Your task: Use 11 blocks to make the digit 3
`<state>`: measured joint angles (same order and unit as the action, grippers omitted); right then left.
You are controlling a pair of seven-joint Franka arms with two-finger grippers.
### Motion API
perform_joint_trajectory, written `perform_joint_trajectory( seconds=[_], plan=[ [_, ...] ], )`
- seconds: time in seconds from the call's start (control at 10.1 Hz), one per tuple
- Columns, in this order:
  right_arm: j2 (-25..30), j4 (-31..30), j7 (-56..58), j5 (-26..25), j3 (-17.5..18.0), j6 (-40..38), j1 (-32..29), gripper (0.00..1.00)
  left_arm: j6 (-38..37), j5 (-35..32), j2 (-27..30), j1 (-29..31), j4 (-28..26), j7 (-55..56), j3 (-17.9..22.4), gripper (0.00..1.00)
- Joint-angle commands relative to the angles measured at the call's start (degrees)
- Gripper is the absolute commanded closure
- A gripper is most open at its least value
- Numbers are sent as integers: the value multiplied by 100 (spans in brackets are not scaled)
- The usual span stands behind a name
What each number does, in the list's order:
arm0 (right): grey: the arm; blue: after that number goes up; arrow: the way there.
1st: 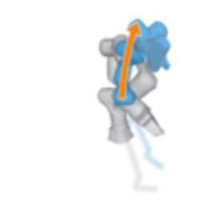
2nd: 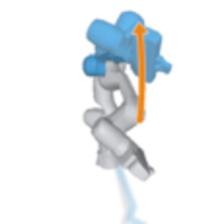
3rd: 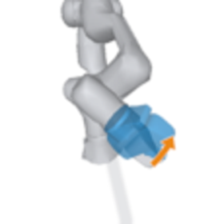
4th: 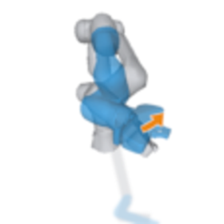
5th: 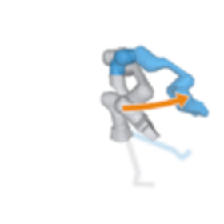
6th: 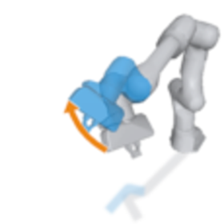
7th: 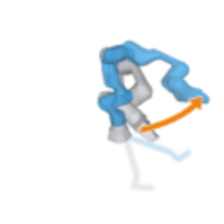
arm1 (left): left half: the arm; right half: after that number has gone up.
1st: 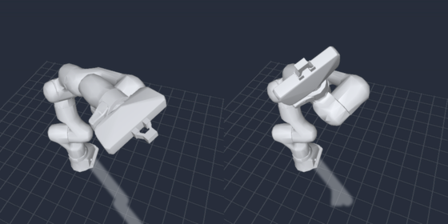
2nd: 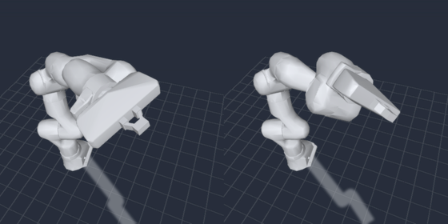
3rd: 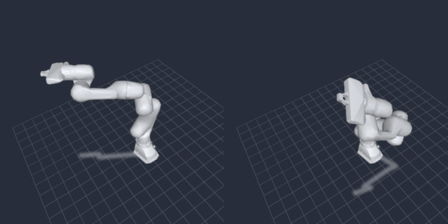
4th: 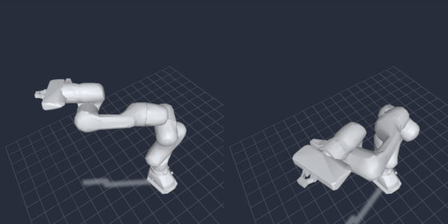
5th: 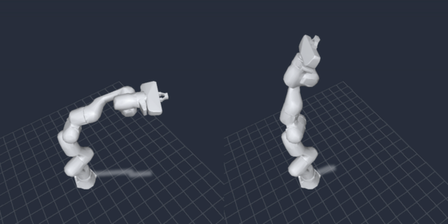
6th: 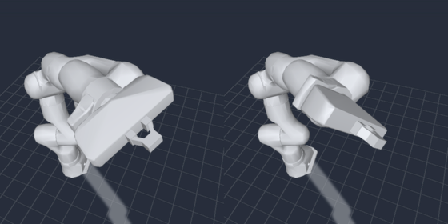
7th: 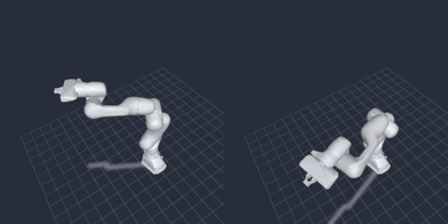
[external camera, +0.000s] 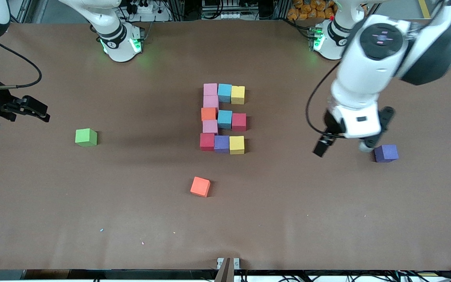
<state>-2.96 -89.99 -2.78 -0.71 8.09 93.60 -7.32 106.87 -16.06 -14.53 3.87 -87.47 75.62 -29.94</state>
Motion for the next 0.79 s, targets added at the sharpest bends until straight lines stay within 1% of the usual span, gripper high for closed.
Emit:
perform_joint_trajectory(
  seconds=[0.0,0.1,0.3,0.69],
  plan=[
    [-90,122,-65,-96,26,-17,2,0,-349,260,266,402,-69,-1098,-56,0],
    [-91,122,-65,-96,26,-17,2,0,-421,349,353,578,-77,-1529,-48,0],
    [-91,122,-65,-96,26,-17,2,0,-544,358,372,668,-77,-2268,-21,0],
    [-91,122,-65,-105,26,-17,2,0,-1017,542,573,1097,-77,-3411,-48,0]
  ],
)
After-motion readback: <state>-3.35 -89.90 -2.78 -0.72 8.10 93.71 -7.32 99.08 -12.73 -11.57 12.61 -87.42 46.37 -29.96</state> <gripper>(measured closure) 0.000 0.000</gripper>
